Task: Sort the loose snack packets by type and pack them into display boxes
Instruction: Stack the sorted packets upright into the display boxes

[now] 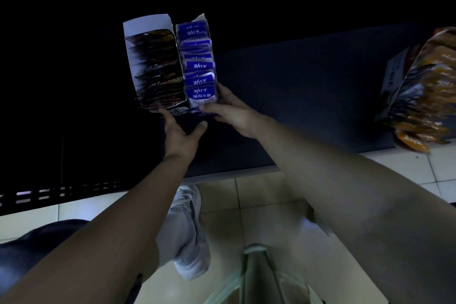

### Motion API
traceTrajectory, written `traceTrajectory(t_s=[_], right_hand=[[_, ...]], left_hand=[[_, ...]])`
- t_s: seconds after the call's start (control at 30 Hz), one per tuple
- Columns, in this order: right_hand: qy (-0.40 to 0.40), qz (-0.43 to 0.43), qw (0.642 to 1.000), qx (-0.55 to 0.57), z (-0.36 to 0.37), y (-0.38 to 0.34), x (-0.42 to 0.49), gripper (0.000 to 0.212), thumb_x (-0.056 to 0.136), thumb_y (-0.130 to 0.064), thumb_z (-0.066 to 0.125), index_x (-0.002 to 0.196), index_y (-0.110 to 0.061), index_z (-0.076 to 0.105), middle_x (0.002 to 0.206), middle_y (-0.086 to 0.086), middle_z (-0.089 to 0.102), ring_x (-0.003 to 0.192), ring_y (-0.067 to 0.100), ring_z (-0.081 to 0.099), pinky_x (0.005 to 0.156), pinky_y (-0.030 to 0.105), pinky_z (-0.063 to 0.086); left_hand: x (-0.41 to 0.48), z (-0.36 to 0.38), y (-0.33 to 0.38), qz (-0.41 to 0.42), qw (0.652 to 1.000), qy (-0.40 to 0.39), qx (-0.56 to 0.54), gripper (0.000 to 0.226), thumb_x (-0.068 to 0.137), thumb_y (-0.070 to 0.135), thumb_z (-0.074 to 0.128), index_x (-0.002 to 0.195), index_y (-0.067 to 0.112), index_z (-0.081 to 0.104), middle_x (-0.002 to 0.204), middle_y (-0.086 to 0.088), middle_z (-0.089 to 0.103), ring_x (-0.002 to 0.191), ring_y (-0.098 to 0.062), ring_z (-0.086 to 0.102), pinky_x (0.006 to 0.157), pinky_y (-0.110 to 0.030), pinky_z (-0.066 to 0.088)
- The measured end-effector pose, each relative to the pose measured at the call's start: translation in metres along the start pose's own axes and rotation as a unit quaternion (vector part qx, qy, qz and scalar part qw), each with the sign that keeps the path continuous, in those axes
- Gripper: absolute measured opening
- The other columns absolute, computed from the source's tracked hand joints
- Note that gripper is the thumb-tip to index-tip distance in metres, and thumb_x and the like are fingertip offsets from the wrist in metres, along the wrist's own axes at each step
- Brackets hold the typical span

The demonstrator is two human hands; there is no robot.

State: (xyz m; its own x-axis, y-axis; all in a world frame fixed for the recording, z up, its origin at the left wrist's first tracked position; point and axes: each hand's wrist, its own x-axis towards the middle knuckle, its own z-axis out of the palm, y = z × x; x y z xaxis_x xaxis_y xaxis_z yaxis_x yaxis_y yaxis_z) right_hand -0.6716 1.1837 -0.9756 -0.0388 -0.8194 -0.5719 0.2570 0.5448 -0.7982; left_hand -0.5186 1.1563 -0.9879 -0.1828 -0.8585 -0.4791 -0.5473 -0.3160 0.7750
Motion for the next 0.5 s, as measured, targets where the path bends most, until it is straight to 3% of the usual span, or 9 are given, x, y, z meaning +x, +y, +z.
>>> traceTrajectory(t_s=[0.07,0.17,0.3,0.37,0.43,0.5], right_hand=[[-0.011,-0.008,1.000,0.004,0.002,0.001,0.004,0.087,0.080,-0.025,0.076,0.150,-0.029,0.024,0.141,-0.004,0.051,0.128,0.011,0.047,0.112,0.037,0.035],[0.000,-0.024,1.000,0.012,0.005,-0.002,0.008,0.083,0.083,-0.021,0.074,0.150,-0.028,0.025,0.141,-0.002,0.050,0.128,0.011,0.046,0.113,0.034,0.032],[0.013,-0.027,1.000,-0.001,0.008,-0.006,0.011,0.088,0.080,-0.029,0.077,0.150,-0.029,0.024,0.142,-0.002,0.050,0.129,0.012,0.046,0.115,0.040,0.032],[0.016,-0.029,0.999,-0.011,0.007,-0.007,0.006,0.084,0.083,-0.026,0.074,0.150,-0.028,0.023,0.143,-0.001,0.049,0.126,0.009,0.046,0.113,0.034,0.033],[0.014,-0.037,0.999,-0.025,0.003,-0.010,-0.004,0.082,0.087,-0.022,0.070,0.152,-0.024,0.020,0.147,-0.001,0.043,0.120,0.003,0.042,0.105,0.022,0.033],[0.016,-0.034,0.998,-0.052,-0.005,-0.012,-0.015,0.081,0.089,-0.022,0.067,0.153,-0.020,0.017,0.150,-0.001,0.038,0.119,0.002,0.038,0.099,0.018,0.032]], left_hand=[[0.002,0.002,0.000,-0.002,1.000,0.005,-0.006,0.109,0.086,0.027,0.070,0.150,0.018,-0.018,0.161,-0.006,0.010,0.145,-0.014,0.020,0.116,-0.026,0.024],[0.009,0.003,-0.001,0.001,1.000,0.022,0.001,0.111,0.086,0.028,0.070,0.150,0.017,-0.020,0.159,-0.008,0.015,0.144,-0.017,0.024,0.118,-0.036,0.026],[0.012,-0.002,-0.003,-0.008,1.000,0.017,0.012,0.113,0.085,0.029,0.071,0.149,0.020,-0.021,0.158,-0.007,0.022,0.142,-0.018,0.028,0.117,-0.040,0.029],[0.009,-0.003,-0.001,-0.006,0.999,0.017,0.031,0.111,0.084,0.026,0.071,0.151,0.018,-0.017,0.157,-0.008,0.024,0.142,-0.020,0.030,0.116,-0.040,0.030],[0.005,-0.001,0.004,-0.015,0.997,0.008,0.072,0.098,0.086,0.020,0.069,0.153,0.013,-0.002,0.153,-0.011,0.031,0.137,-0.024,0.037,0.113,-0.038,0.034],[-0.001,0.004,0.011,-0.047,0.991,-0.021,0.125,0.068,0.089,0.019,0.064,0.146,0.009,0.029,0.139,-0.015,0.049,0.125,-0.029,0.050,0.103,-0.037,0.043]])
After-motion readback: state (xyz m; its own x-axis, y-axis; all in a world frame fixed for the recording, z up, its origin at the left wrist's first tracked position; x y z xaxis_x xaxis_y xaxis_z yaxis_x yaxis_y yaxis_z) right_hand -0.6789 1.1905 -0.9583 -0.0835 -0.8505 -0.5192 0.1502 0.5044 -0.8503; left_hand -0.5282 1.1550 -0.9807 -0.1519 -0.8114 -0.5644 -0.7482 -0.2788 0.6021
